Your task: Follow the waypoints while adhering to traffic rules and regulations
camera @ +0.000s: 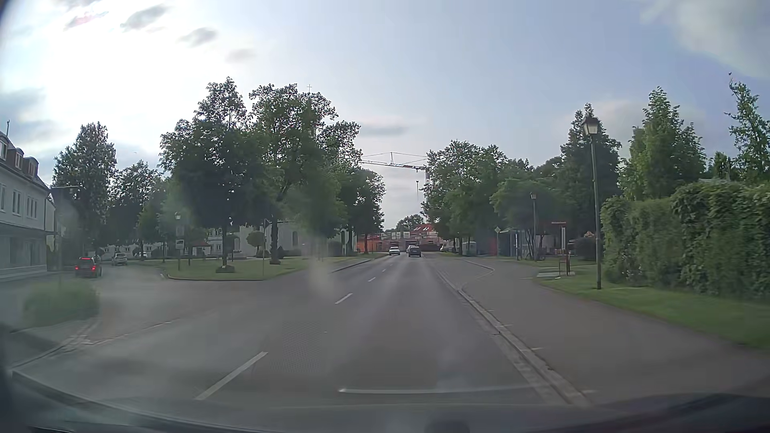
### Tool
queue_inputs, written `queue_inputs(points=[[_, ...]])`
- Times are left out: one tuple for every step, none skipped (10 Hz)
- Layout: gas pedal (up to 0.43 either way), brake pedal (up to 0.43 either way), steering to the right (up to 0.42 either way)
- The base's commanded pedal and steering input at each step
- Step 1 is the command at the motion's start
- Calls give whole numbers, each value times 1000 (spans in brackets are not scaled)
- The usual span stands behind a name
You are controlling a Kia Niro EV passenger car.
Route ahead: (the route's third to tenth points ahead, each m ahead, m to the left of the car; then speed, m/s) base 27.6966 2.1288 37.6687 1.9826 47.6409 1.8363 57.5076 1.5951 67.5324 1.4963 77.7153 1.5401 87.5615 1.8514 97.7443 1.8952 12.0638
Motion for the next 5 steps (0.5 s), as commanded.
queue_inputs(points=[[157,0,3],[157,0,1],[157,0,0],[157,0,0],[157,0,0]])
